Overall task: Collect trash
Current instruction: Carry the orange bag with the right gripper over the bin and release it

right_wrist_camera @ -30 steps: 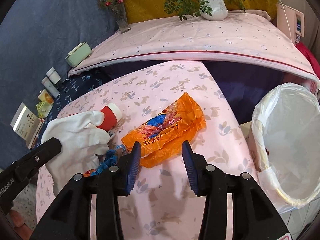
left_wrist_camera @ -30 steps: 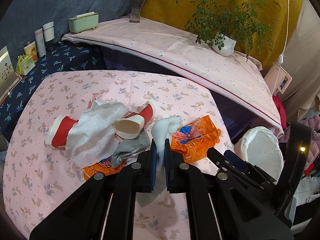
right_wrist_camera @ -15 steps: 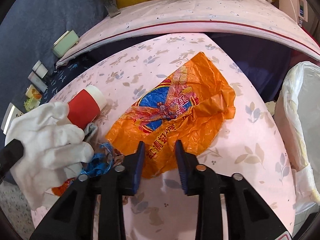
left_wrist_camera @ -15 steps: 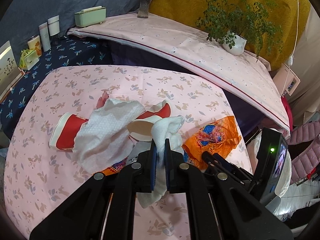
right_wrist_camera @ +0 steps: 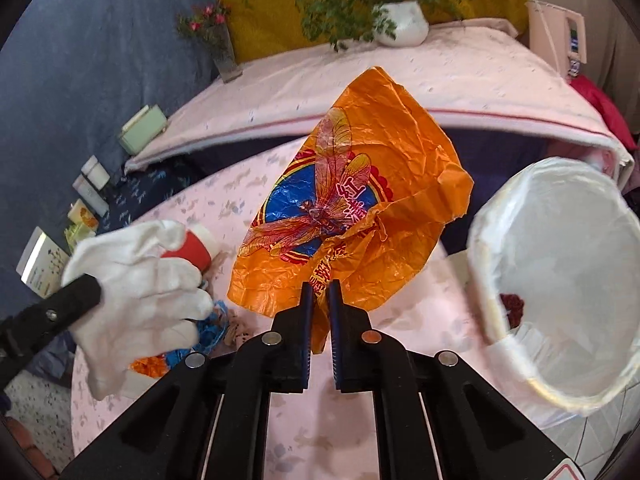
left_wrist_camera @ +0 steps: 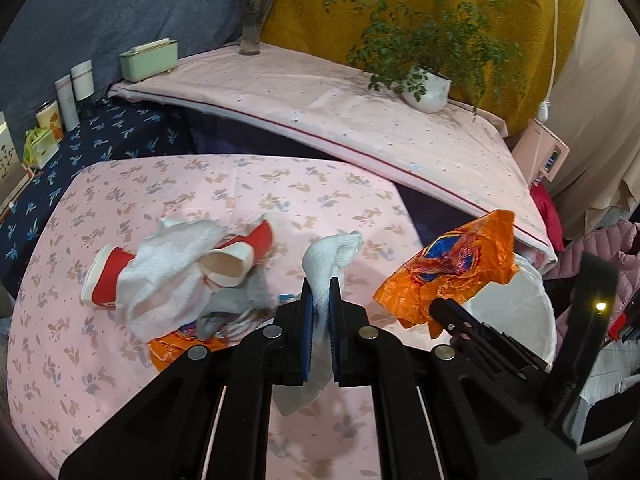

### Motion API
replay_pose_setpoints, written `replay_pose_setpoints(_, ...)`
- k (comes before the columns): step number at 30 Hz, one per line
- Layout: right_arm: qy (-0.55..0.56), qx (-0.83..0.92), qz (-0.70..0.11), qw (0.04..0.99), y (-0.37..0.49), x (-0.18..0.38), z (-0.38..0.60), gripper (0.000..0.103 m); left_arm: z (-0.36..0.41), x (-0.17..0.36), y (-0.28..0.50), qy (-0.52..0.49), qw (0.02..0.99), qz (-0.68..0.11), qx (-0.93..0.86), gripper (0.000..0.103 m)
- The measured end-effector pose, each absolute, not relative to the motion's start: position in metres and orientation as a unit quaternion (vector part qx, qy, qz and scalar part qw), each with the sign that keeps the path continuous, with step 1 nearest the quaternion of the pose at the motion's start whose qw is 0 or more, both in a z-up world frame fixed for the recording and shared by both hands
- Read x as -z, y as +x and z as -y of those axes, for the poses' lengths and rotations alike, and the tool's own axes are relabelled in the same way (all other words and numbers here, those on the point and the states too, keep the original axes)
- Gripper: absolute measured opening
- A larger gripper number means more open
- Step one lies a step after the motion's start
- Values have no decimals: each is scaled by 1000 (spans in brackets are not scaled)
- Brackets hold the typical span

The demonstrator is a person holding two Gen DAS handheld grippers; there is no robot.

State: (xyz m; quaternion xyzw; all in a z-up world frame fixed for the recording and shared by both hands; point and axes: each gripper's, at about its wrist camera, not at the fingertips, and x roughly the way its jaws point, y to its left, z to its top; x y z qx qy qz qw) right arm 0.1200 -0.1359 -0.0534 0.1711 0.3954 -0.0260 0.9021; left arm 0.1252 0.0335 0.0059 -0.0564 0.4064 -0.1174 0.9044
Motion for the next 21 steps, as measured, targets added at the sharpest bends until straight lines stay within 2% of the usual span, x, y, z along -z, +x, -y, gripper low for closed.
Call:
replay_pose_setpoints(11, 191, 84, -336, 918, 65, -1, 214, 8, 53, -33, 103, -31, 898, -389, 203, 7)
replay_pose_setpoints(21, 205, 144, -319, 914, 26, -4, 279, 8, 133, -36, 88, -7, 878, -389, 279, 7)
